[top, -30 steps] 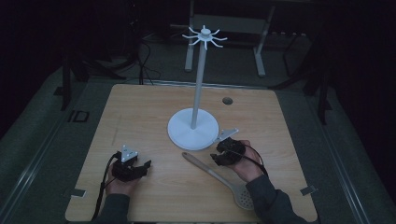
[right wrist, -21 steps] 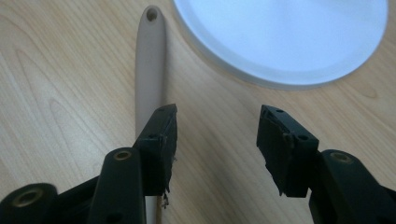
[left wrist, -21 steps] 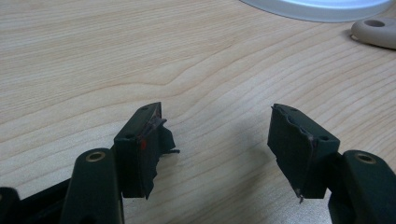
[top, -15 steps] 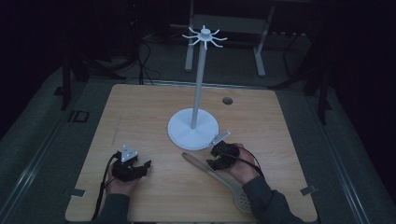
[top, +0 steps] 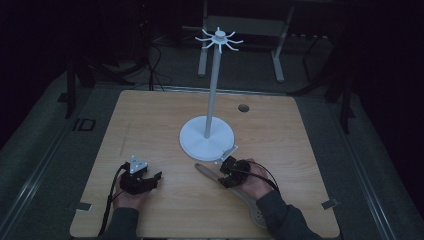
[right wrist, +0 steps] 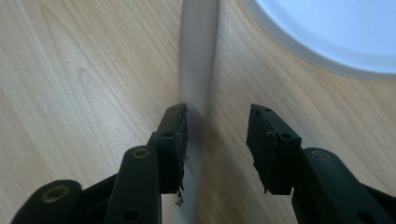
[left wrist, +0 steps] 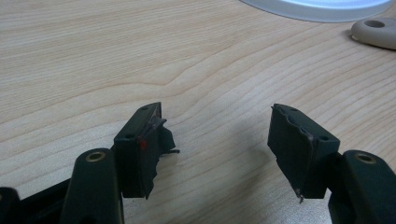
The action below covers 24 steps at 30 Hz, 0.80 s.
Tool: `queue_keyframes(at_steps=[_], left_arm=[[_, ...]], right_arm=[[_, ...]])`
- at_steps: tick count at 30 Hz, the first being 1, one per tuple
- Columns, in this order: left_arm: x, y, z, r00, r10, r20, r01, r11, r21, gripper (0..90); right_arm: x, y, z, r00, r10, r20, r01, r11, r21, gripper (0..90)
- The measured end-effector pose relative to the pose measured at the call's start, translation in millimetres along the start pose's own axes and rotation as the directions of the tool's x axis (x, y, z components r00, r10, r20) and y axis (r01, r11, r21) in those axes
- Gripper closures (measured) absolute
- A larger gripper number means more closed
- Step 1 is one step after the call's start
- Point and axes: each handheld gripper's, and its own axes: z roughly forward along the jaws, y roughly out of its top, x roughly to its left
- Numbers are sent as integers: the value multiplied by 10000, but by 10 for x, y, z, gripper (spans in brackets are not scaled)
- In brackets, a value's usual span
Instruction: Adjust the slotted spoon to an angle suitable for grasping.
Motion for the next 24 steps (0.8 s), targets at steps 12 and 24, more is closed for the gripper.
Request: queue_keyframes(at_steps=[12,24], left_arm=[[3,1,1,10000,5,13,-5,10000,21,361],[2,1,3,10000,13,1,-13,10000,31,361]], right_arm=[[3,16,140,9959,284,-864,-214,9965,812,719],[17,78,163,9967,63,-811,42,9917,1286,721]])
